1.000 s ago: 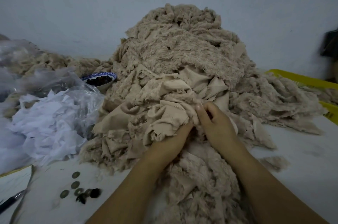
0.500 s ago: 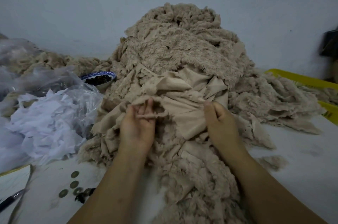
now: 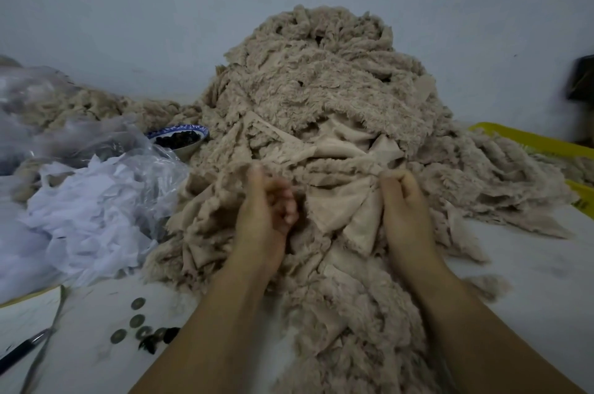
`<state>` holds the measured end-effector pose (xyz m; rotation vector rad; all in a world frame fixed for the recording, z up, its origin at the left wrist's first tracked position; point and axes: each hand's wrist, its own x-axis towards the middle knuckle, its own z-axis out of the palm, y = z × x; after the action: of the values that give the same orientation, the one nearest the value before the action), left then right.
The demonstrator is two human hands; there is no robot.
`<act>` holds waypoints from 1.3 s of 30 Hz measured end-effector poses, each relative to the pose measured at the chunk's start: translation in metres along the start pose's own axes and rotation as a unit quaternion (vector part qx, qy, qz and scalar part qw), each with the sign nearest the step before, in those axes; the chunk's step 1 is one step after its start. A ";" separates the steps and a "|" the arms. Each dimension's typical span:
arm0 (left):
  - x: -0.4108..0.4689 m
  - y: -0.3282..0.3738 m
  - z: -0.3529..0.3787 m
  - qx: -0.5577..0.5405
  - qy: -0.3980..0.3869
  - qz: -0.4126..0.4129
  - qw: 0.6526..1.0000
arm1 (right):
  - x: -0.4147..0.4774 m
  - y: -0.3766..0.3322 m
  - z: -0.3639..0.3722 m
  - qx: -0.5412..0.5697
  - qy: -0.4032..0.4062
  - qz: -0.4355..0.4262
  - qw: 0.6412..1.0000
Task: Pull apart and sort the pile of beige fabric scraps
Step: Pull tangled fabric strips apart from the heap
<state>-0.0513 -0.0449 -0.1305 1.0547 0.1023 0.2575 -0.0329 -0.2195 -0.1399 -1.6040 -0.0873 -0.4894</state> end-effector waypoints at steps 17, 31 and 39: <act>0.011 -0.009 -0.005 -0.146 0.042 -0.057 0.987 | -0.016 -0.006 0.011 -0.094 -0.074 -0.072 0.990; -0.013 -0.016 0.022 0.280 -0.188 -0.039 0.941 | -0.012 -0.012 0.006 0.043 -0.064 -0.045 0.996; -0.005 -0.004 -0.001 -0.093 -0.096 -0.103 0.986 | -0.004 0.001 -0.002 -0.116 -0.108 -0.014 0.987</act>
<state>-0.0561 -0.0477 -0.1347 0.8706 0.0125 -0.0238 -0.0363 -0.2205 -0.1422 -1.8829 -0.2234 -0.3555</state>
